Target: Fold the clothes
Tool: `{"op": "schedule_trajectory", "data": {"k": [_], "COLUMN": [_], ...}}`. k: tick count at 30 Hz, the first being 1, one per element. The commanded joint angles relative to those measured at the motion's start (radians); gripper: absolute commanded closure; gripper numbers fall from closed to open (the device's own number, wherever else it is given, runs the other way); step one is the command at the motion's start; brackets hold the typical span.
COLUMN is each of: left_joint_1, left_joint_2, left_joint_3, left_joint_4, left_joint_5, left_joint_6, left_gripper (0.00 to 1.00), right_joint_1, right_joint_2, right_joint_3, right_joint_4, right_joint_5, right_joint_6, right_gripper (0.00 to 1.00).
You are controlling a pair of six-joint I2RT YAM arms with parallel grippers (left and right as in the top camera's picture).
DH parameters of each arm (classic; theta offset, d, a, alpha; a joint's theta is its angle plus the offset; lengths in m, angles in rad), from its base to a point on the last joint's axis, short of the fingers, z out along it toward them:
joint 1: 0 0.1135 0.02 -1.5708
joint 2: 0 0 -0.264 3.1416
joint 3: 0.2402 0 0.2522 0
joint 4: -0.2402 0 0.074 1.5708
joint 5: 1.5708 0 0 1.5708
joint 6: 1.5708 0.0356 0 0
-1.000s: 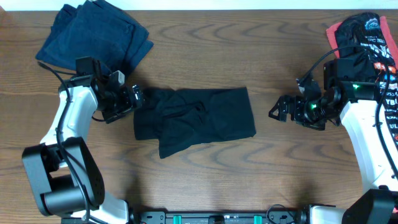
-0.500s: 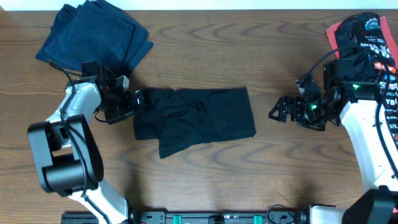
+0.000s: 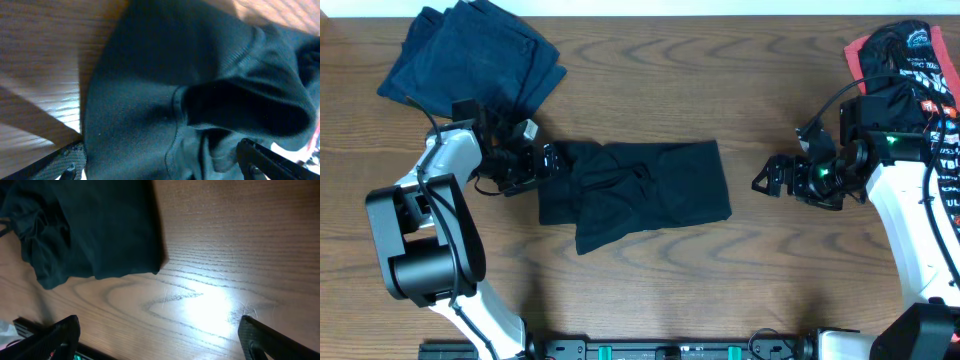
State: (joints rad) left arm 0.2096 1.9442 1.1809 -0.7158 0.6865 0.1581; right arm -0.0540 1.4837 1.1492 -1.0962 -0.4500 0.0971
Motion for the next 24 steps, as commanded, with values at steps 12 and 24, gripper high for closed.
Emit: {"op": "schedule_trajectory", "data": {"k": [12, 24], "left_joint_1": [-0.04, -0.163], "left_joint_2": [0.082, 0.082], "left_joint_3": [-0.066, -0.066], "left_joint_4": [-0.049, -0.018], "left_joint_5": [0.01, -0.051], "left_joint_6": [0.074, 0.06], "left_gripper": [0.02, 0.02], "right_joint_1": [-0.01, -0.01], "right_joint_2": [-0.006, -0.006], "right_joint_3": [-0.007, -0.007], "right_joint_4": [0.007, 0.005], "right_joint_5": [0.001, 0.001], "right_joint_6": [-0.016, -0.016], "right_gripper": [0.02, 0.02]}}
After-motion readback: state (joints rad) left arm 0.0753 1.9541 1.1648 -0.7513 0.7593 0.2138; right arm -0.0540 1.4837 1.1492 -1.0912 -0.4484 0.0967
